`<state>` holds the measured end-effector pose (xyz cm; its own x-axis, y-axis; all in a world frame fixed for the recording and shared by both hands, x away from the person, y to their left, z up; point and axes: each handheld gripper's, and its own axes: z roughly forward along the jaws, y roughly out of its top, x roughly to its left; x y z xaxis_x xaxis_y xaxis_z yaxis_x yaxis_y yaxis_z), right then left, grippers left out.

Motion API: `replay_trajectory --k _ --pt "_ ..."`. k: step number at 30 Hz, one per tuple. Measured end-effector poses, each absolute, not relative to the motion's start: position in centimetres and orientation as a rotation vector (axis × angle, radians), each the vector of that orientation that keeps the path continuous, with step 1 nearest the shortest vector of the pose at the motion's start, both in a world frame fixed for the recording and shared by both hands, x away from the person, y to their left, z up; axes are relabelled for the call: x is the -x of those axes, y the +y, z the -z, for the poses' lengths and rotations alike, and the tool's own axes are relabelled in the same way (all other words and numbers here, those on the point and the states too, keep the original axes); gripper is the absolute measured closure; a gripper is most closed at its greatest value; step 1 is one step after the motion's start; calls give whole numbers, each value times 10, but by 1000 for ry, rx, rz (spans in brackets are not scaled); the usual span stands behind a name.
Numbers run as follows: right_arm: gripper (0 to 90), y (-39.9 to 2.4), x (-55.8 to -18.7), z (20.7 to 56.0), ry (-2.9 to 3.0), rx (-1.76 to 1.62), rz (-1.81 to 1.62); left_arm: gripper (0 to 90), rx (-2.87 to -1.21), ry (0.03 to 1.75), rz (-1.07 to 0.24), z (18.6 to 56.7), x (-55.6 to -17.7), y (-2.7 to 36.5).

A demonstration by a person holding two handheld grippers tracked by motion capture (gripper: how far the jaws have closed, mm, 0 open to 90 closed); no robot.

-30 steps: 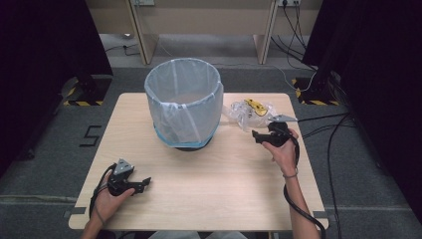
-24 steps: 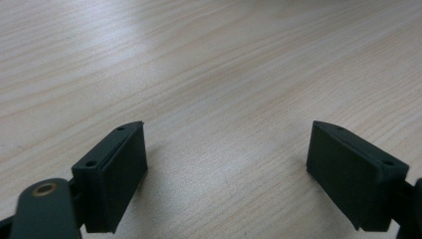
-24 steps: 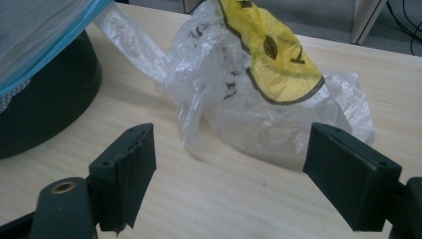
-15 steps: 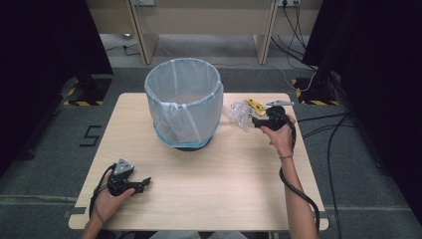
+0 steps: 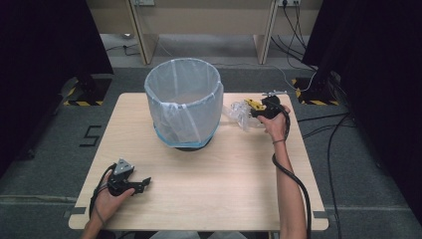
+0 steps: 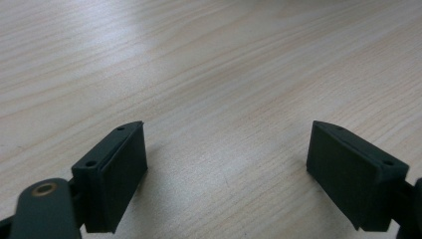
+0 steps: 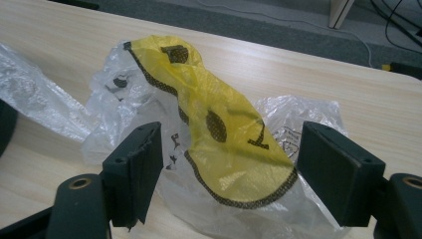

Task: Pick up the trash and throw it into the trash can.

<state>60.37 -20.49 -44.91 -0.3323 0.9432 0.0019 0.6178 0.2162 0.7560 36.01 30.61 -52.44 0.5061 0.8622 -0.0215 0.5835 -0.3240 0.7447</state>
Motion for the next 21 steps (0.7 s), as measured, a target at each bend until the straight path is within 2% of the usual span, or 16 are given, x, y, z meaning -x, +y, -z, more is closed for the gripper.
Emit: replay_trajectory --k 4,5,6,7,8,9,13,16,21 --pt "263 -204 -608 454 2036 -1479 -974 151 -2038 1180 -501 524 -360 306" --pt "351 -203 -610 459 2058 -1473 -954 151 -2038 1180 -501 524 -360 306" --pt "393 -202 -611 460 2065 -1470 -955 151 -2038 1180 -501 524 -360 306" --pt "393 -202 -611 460 2065 -1470 -955 151 -2038 1180 -501 524 -360 306" --pt "450 -203 -610 462 2071 -1464 -963 151 -2038 1180 -501 524 -360 306" --pt "599 -202 -609 465 2095 -1452 -974 151 -2038 1180 -501 524 -360 306" --pt "745 -200 -603 467 2145 -1389 -945 151 -2038 1180 -501 524 -360 306" --pt "812 -199 -598 464 2153 -1353 -983 151 -2038 1180 -501 524 -360 306" --pt "834 -203 -585 442 2136 -1296 -1046 151 -2038 1180 -501 524 -360 306"
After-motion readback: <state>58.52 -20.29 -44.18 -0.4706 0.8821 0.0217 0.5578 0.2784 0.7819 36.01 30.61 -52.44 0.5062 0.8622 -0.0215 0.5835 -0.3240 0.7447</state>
